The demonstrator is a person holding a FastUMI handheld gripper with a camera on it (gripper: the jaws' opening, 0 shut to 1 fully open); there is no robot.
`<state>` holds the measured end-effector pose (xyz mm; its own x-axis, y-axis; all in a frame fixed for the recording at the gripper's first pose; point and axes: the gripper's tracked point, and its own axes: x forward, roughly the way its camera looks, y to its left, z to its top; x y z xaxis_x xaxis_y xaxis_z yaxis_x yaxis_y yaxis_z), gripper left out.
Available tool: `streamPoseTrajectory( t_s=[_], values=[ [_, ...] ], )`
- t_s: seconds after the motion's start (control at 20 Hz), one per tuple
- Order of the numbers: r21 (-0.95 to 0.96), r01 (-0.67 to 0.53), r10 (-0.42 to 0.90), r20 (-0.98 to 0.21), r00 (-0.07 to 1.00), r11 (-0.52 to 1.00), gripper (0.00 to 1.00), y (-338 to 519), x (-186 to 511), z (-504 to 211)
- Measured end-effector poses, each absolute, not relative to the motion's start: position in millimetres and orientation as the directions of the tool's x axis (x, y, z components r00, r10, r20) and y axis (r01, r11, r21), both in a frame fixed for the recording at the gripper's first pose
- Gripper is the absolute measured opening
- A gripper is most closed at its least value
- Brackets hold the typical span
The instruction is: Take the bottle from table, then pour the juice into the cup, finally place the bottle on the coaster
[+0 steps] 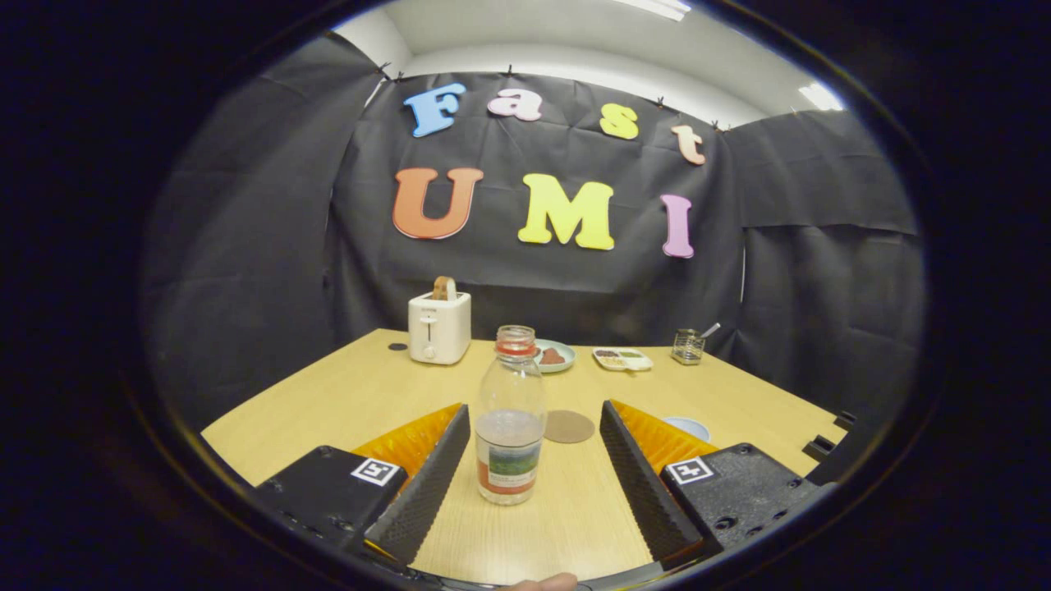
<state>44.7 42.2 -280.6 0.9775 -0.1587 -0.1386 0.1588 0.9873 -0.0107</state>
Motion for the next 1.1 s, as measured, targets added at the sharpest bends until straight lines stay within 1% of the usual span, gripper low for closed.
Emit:
streamPoseTrajectory(
  t_s=[0.2,0.45,0.7,0.75,0.85,0.9,1.0,1.05,1.1],
  values=[
    [0.023,0.166,-0.163,-0.111,0.98,0.986,1.0,48.3,58.4,-303.8],
    [0.046,0.149,-0.14,-0.16,0.977,0.988,1.0,45.8,80.6,-346.9],
    [0.044,0.133,-0.127,-0.114,0.985,0.99,1.0,49.1,98.6,-335.0],
    [0.045,0.13,-0.124,-0.114,0.986,0.99,1.0,50.6,106.4,-335.8],
    [0.054,0.088,-0.081,-0.11,0.991,0.995,1.0,64.3,125.7,-334.7],
    [0.04,0.074,-0.069,-0.127,0.99,0.996,1.0,68.6,134.8,-336.4],
    [0.016,0.079,-0.077,-0.112,0.991,0.997,1.0,61.3,139.7,-327.3],
    [0.017,0.069,-0.067,-0.112,0.991,0.997,0.81,60.2,141.6,-326.9],
    [0.034,0.064,-0.06,-0.113,0.992,0.997,0.82,57.2,142.4,-326.3]
  ],
)
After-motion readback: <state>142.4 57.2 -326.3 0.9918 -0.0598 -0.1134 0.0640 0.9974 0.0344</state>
